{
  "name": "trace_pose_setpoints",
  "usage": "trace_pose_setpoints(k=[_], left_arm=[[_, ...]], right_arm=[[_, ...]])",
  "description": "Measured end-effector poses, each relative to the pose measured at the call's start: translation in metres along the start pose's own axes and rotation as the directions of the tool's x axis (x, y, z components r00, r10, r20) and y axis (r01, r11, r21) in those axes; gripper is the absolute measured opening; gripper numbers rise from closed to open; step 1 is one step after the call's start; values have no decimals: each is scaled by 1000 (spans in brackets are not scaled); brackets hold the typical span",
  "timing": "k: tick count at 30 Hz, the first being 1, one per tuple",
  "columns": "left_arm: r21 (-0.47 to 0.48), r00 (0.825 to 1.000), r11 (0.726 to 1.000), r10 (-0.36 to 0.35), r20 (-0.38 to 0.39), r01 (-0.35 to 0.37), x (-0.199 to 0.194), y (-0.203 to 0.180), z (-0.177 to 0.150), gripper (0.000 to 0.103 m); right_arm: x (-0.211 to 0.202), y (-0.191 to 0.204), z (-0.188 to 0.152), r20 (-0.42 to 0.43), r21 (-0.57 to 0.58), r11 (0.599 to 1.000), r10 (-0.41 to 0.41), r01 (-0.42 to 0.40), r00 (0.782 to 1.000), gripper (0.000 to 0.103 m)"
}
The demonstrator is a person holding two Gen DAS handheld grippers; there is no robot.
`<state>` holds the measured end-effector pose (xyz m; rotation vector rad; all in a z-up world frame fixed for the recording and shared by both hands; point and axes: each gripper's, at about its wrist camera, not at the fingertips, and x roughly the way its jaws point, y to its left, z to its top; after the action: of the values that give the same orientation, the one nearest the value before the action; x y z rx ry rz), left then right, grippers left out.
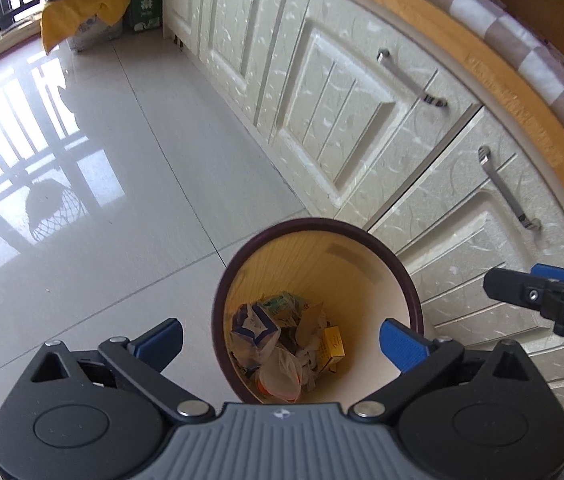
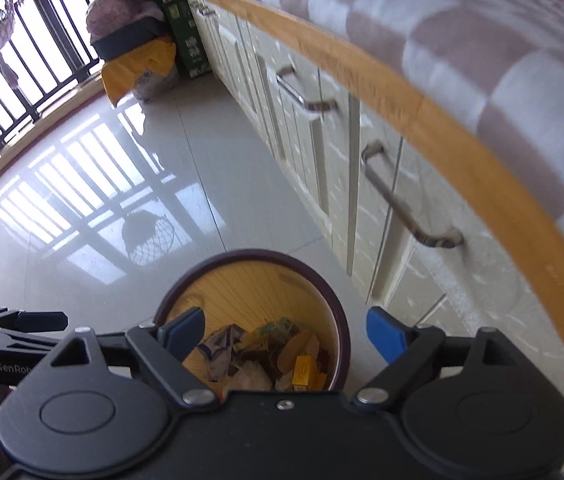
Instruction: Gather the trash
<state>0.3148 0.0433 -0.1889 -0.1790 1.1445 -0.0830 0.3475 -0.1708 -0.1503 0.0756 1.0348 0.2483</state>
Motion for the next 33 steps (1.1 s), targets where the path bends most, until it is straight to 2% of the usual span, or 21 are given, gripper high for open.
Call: trace_pose_setpoints(k=[5, 10, 20, 25, 33], left_arm=[[-14, 998, 1000, 9, 58, -8, -38, 1, 1, 103], [-16, 989, 1000, 1, 146, 1, -82, -2, 2, 103], [8, 964, 1000, 6, 266, -9, -162, -13, -18, 103], [38, 948, 999, -13, 317, 1, -195, -22, -35, 103], [64, 920, 998, -39, 390, 16, -234, -35, -70, 103]], right_arm=[[-31, 6, -1, 71, -8, 999, -32, 33, 997, 93], [-71, 12, 1, 151, -19, 999, -47, 50, 987, 103], [-157, 14, -8, 283, -12, 994, -101, 109, 954, 103], [-197, 15, -24, 332, 0, 990, -133, 141, 934, 103], [-250, 15, -67, 379, 18, 983, -174, 181, 909, 103]])
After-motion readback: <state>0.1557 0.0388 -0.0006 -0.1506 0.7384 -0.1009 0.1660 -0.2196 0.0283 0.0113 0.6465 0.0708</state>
